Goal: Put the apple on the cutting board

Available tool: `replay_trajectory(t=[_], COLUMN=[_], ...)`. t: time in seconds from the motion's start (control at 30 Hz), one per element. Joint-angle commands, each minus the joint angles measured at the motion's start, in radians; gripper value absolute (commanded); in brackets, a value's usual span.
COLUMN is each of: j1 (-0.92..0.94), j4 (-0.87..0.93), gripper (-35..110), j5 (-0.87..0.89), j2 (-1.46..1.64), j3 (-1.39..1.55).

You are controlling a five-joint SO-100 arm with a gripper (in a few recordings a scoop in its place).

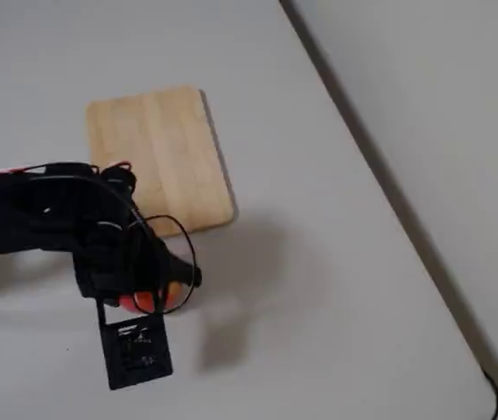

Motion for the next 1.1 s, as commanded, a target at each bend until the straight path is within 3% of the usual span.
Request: replay_trajectory(t=[0.0, 0.33, 0.63, 1.07], j1=[-0.011, -0.061, -0.284, -0.655], j4=[0.003, 0.084, 0.161, 0.092], gripper=[4, 1, 2, 3], j5=[0.020, 0.043, 0.114, 0.221], j2=[-0.008, 0.187, 0.410, 0.241], j3=[-0.035, -0.064, -0.098, -0.207])
